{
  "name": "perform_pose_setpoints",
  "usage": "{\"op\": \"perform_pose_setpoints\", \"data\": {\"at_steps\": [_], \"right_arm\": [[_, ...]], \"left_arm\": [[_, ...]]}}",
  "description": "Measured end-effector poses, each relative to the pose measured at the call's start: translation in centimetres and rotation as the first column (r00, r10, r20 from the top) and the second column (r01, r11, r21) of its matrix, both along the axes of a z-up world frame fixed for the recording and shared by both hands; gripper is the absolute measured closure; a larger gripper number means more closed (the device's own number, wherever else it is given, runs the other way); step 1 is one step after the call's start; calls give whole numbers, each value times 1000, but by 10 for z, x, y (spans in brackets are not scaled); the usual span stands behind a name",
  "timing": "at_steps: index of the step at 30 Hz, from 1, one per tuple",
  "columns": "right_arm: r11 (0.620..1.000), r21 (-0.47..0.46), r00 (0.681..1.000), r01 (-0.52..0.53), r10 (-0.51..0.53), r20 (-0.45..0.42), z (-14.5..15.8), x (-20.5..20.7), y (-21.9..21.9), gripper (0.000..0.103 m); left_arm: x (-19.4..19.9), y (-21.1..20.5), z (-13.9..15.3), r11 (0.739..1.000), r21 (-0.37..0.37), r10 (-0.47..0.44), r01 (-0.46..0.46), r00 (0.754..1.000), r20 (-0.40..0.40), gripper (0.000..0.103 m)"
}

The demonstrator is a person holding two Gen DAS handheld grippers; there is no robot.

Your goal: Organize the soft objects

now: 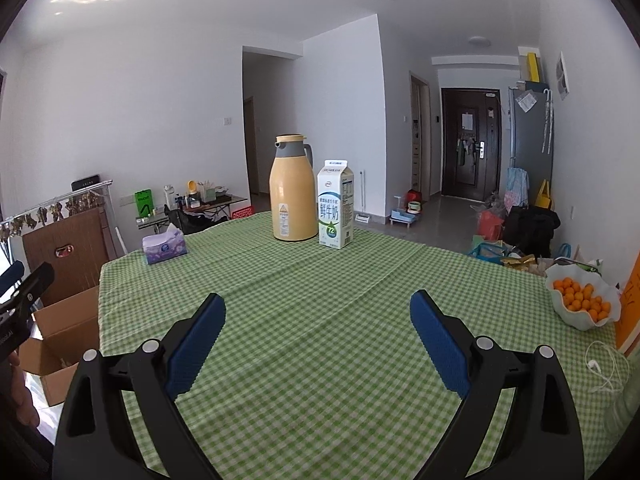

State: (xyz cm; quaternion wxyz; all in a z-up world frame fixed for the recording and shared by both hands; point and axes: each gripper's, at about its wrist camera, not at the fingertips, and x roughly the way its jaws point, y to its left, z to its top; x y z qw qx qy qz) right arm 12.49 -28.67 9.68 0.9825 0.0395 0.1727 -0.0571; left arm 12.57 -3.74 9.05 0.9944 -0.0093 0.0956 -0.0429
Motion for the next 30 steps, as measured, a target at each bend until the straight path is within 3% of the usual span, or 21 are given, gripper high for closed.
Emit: {"op": "perform_pose_setpoints", "data": {"at_steps": [7, 12, 18, 22, 26, 30], "right_arm": [[998, -27, 998, -58, 58, -18, -22, -52, 36, 13], [995, -8, 995, -99, 98, -28, -37, -87, 53, 13], [990, -49, 991, -131, 130, -25, -52, -120, 74, 13], [985, -71, 988, -157, 155, -25, -60, -142, 83, 13], [981, -100, 987, -163, 163, -16, -65, -158, 95, 13], [980, -113, 986, -165, 167, 2, -69, -174, 101, 13]], "left_arm": [[-69, 45, -29, 993, -24, 116, -118, 990, -77, 8], [-110, 58, -52, 983, 11, 181, -181, 980, -87, 8], [-149, 66, -77, 987, 5, 159, -160, 977, -144, 8], [-169, 69, -77, 981, 8, 194, -194, 974, -118, 8], [-191, 71, -79, 982, -44, 178, -185, 976, -122, 8], [-203, 63, -75, 986, -9, 167, -168, 981, -96, 8]]}}
